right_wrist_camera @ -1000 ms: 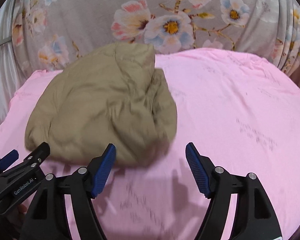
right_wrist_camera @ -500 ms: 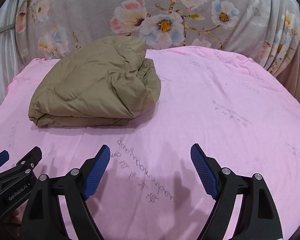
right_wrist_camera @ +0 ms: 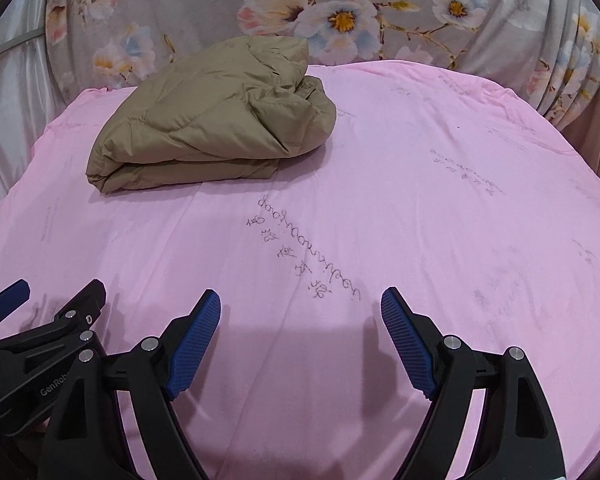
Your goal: Fold large clothes
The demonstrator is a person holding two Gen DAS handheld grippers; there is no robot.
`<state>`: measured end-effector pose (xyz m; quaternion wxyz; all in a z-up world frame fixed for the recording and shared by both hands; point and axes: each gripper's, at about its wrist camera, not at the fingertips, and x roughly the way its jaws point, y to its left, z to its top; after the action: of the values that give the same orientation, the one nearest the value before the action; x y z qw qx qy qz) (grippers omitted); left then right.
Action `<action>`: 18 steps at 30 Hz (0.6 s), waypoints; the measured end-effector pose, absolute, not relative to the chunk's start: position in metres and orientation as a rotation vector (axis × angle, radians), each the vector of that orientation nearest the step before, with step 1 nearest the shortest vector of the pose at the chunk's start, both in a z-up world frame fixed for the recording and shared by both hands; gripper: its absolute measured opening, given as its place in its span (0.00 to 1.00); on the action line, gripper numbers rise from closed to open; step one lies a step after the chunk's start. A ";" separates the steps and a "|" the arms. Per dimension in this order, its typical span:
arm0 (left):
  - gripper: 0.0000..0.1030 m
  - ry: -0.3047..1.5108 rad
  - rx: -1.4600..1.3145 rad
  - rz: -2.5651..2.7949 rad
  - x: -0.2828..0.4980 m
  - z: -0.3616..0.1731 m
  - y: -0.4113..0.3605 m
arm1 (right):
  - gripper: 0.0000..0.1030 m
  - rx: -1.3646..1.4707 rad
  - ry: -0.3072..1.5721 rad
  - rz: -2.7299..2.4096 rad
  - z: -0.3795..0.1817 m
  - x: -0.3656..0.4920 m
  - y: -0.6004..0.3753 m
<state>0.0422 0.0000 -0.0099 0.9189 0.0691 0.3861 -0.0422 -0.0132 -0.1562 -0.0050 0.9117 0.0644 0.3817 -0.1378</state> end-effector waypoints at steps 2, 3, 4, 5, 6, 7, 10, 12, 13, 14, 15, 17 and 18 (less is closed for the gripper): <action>0.95 0.800 0.142 -0.085 0.037 -0.011 0.001 | 0.78 0.124 0.778 -0.289 -0.003 -0.017 -0.154; 0.95 0.803 0.139 -0.082 0.035 -0.011 0.002 | 0.78 0.121 0.774 -0.290 -0.002 -0.018 -0.154; 0.95 0.804 0.134 -0.079 0.033 -0.011 0.003 | 0.79 0.117 0.772 -0.293 -0.002 -0.019 -0.152; 0.95 0.805 0.131 -0.074 0.033 -0.011 0.004 | 0.81 0.112 0.772 -0.294 -0.002 -0.020 -0.151; 0.95 0.807 0.129 -0.072 0.033 -0.011 0.004 | 0.84 0.106 0.769 -0.295 -0.001 -0.020 -0.150; 0.95 0.808 0.130 -0.068 0.033 -0.011 0.004 | 0.84 0.099 0.767 -0.296 -0.001 -0.020 -0.150; 0.95 0.812 0.133 -0.058 0.034 -0.012 0.004 | 0.85 0.093 0.773 -0.302 -0.001 -0.019 -0.149; 0.95 0.812 0.135 -0.052 0.034 -0.012 0.004 | 0.85 0.096 0.784 -0.303 -0.002 -0.017 -0.151; 0.95 0.812 0.138 -0.048 0.034 -0.012 0.004 | 0.85 0.099 0.789 -0.304 -0.003 -0.017 -0.150; 0.95 0.812 0.140 -0.045 0.035 -0.012 0.003 | 0.85 0.100 0.791 -0.305 -0.004 -0.016 -0.151; 0.95 0.812 0.141 -0.043 0.035 -0.012 0.003 | 0.85 0.101 0.791 -0.306 -0.004 -0.016 -0.151; 0.95 0.811 0.142 -0.039 0.035 -0.012 0.002 | 0.85 0.102 0.784 -0.299 -0.003 -0.017 -0.150; 0.95 0.810 0.141 -0.036 0.035 -0.012 0.002 | 0.85 0.102 0.781 -0.294 -0.002 -0.017 -0.150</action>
<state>0.0346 0.0017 -0.0120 0.9166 0.0685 0.3936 -0.0175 -0.0172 -0.1502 -0.0024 0.9130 0.0495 0.3790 -0.1428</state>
